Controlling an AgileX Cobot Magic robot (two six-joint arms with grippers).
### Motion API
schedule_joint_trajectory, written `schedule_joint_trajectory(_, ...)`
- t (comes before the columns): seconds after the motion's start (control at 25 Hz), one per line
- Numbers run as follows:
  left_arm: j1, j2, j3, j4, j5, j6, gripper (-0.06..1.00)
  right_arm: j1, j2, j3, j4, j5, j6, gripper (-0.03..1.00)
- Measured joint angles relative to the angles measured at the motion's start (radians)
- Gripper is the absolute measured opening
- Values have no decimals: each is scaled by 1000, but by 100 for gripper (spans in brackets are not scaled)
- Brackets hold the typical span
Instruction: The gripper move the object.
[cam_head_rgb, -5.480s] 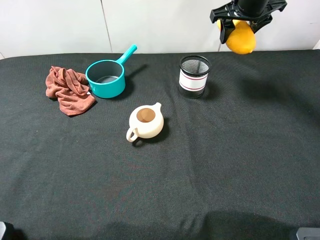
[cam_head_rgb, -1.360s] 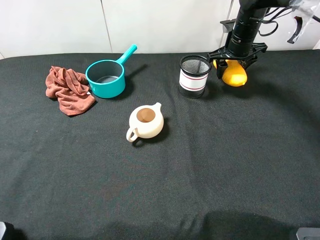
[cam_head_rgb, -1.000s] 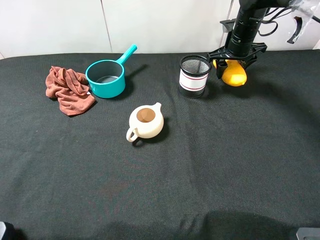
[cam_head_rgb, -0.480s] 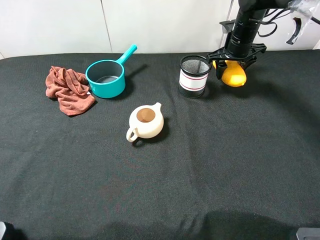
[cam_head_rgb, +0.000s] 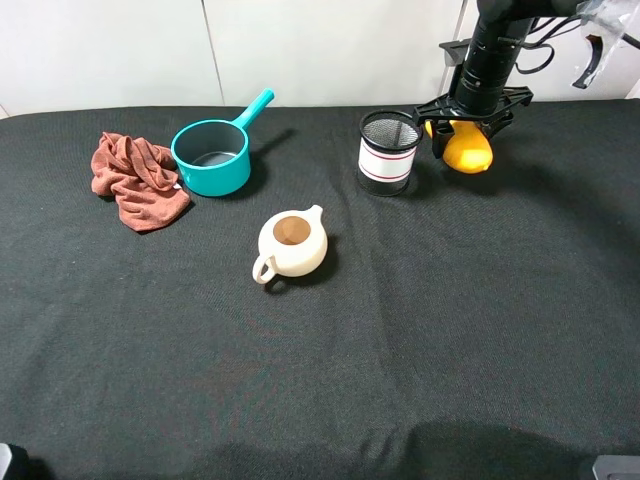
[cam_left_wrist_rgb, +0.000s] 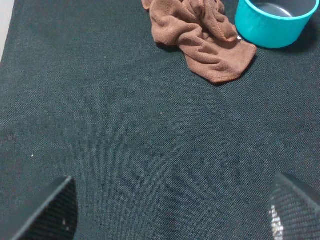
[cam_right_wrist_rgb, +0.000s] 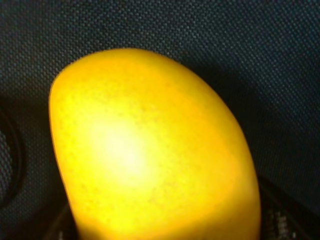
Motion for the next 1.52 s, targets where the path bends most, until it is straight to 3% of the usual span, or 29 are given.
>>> schedule_joint_trajectory(0.2,0,0,0,0,0,0,76,0,0,0,0,-2,0,52)
schedule_joint_trajectory(0.4,0,0,0,0,0,0,76,0,0,0,0,-8,0,65)
schedule_joint_trajectory(0.52,0,0,0,0,0,0,76,0,0,0,1,-14,0,68)
schedule_joint_trajectory(1.08,0,0,0,0,0,0,76,0,-1,0,31,-16,-24,69)
schedule_joint_trajectory(1.52,0,0,0,0,0,0,76,0,-113,0,54,86,-22,69)
